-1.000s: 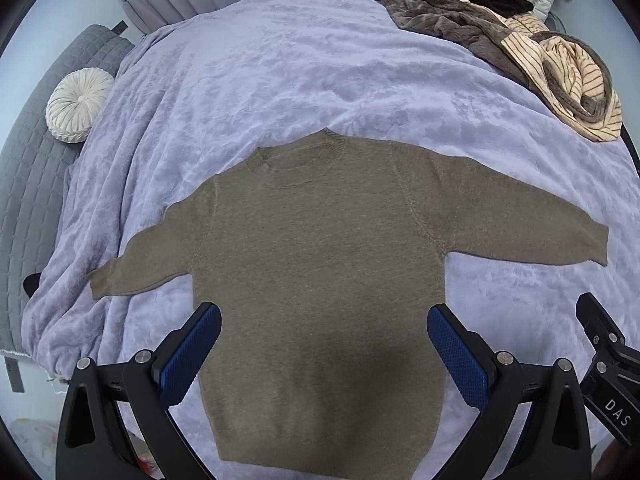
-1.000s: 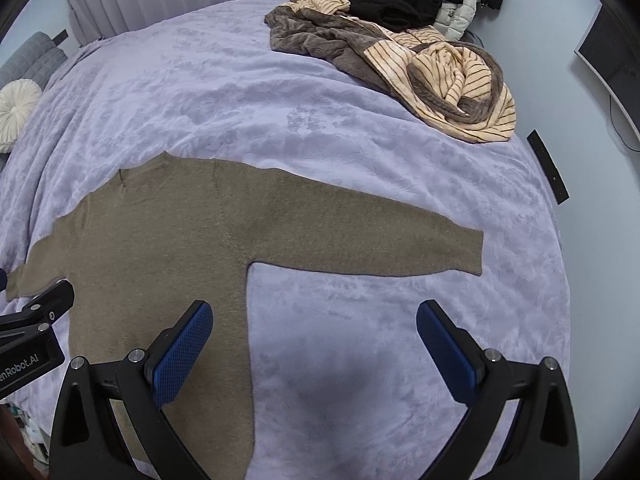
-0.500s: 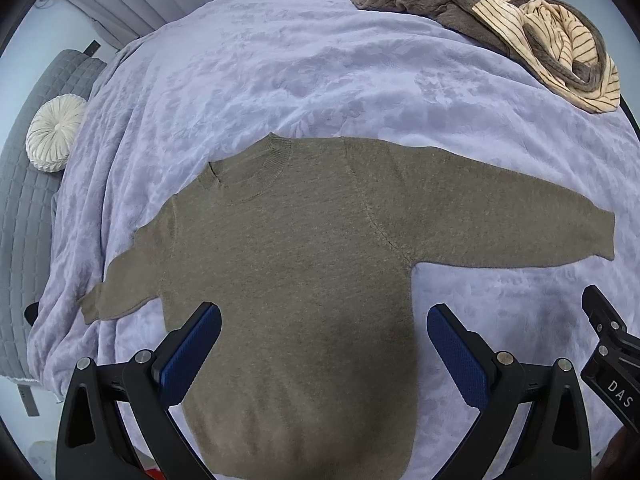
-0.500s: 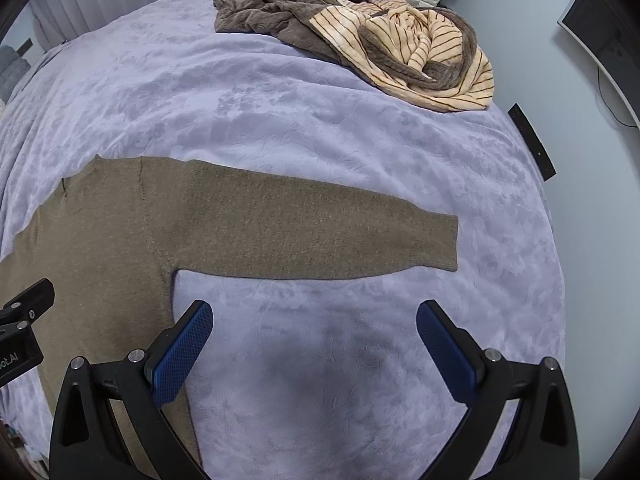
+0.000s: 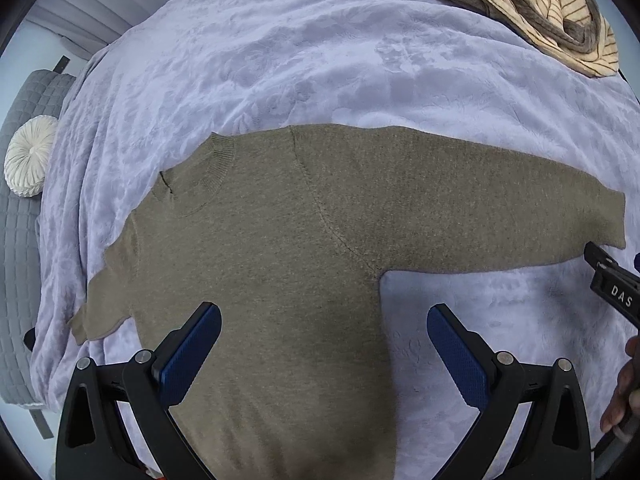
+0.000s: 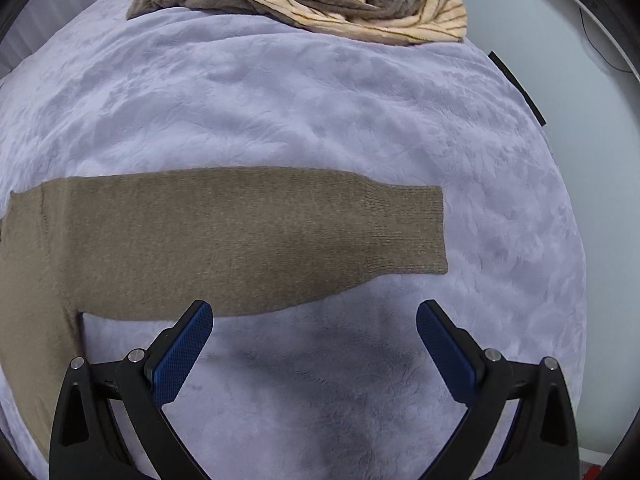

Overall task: Fold small clothes
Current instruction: 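Grasp the sweater's sleeve cuff with the right gripper, then lift the sleeve and lay it across the sweater body, open right gripper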

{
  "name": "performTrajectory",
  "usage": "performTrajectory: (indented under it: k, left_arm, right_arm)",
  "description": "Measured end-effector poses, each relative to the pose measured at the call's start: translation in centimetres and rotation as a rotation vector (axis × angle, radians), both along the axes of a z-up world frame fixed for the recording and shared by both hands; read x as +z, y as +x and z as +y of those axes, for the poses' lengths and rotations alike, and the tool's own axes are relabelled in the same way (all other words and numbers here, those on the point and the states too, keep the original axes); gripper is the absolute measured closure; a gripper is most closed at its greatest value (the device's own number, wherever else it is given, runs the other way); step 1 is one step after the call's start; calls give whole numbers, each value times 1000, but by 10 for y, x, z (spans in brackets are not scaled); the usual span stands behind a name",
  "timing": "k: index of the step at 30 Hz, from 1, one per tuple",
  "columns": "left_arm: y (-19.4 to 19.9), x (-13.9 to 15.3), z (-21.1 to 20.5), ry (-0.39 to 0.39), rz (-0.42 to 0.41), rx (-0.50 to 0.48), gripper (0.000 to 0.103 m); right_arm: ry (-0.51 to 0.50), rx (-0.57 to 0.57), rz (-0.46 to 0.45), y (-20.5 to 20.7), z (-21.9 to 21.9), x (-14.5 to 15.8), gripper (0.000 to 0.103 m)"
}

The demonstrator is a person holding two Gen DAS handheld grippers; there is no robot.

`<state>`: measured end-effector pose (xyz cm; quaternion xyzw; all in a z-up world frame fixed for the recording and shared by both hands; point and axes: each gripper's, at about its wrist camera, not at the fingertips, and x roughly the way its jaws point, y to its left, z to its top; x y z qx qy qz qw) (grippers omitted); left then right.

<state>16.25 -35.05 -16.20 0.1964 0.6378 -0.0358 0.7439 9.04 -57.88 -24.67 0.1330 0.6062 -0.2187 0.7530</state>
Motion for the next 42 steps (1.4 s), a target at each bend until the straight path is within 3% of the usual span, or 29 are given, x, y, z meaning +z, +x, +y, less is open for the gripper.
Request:
performTrajectory:
  k: [5, 8, 12, 14, 18, 19, 21, 23, 26, 29, 30, 31, 32, 36, 42]
  left_arm:
    - [-2, -7, 1, -5, 21, -7, 0]
    - [-4, -10, 8, -10, 33, 7, 0]
    - [-4, -12, 16, 2, 41, 19, 0]
    - [-5, -13, 20, 6, 42, 26, 0]
    - [-4, -11, 29, 0, 41, 41, 0]
    - [-4, -10, 30, -2, 39, 42, 0]
    - [-5, -9, 33, -5, 38, 41, 0]
    - [-6, -9, 33, 2, 41, 35, 0]
    - [-11, -10, 36, 19, 44, 24, 0]
    - [-20, -9, 39, 35, 38, 4, 0]
    - [-23, -8, 41, 40, 34, -2, 0]
    - [-25, -6, 42, 44, 28, -4, 0]
    - [-27, -5, 45, 45, 27, 0, 0]
    - [-31, -3, 51, 29, 27, 20, 0]
    - [-40, 9, 62, -9, 12, 39, 0]
  right_arm:
    - [66, -89, -14, -12, -39, -42, 6]
    - [183, -171, -68, -22, -63, -71, 9]
    - [198, -216, -227, -14, -82, -71, 9]
    - [209, -211, -262, -4, -86, -68, 12]
    - [284, -143, -320, -1, -79, -57, 42]
    - [336, -139, -355, -6, -79, -53, 44]
    - [416, -143, -413, -17, -82, -49, 44]
    - [423, -163, -434, -22, -88, -50, 43]
    - [458, -201, -435, -18, -98, -67, 28]
    - [453, -205, -448, -15, -97, -78, 29]
    - [460, -207, -472, -17, -98, -76, 51]
    - [497, -215, -492, -21, -100, -76, 88]
    - [530, -231, -518, -27, -102, -75, 93]
    - [510, -231, -560, -38, -99, -56, 94]
    - [363, -148, -560, -38, -76, -1, 96]
